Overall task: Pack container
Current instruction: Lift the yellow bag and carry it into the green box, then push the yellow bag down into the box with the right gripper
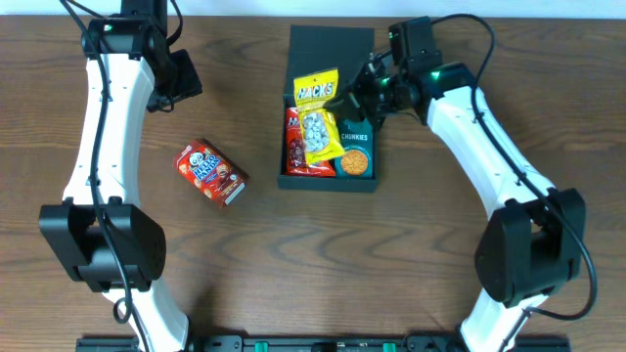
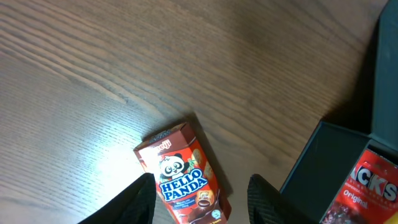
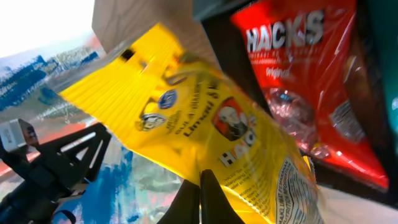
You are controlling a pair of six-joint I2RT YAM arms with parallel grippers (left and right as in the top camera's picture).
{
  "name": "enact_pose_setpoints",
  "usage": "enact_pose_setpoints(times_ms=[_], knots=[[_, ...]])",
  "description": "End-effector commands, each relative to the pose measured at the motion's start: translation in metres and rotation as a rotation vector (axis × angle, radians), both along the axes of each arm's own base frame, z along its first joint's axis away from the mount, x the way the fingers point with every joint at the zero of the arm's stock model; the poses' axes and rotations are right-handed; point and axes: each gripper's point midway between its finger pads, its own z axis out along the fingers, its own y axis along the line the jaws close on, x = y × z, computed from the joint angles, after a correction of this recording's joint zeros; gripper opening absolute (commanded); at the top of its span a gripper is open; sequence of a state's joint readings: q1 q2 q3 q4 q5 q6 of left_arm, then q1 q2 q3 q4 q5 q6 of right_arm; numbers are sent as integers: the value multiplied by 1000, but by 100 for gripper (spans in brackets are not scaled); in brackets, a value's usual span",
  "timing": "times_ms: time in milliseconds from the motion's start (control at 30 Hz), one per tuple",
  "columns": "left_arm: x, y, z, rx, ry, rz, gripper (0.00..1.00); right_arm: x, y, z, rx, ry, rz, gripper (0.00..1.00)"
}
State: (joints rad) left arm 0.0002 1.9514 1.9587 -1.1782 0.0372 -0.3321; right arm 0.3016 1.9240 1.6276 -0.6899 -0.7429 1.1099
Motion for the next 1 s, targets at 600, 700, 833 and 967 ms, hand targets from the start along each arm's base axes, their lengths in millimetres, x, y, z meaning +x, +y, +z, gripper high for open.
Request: enact_pose_setpoints(times_ms=[600,700,833,967], knots=[[-4,7,0,26,17,0,49,-12,13,-76,-4,149,114,2],[-4,7,0,26,18,0,49,-9,7,-83,-63,112,114,2],[-4,7,0,26,18,0,49,-6,-3,-93,-146,49,143,2],[-4,7,0,26,20,0,49,-2,-11,-95,-182,-40,202,48]])
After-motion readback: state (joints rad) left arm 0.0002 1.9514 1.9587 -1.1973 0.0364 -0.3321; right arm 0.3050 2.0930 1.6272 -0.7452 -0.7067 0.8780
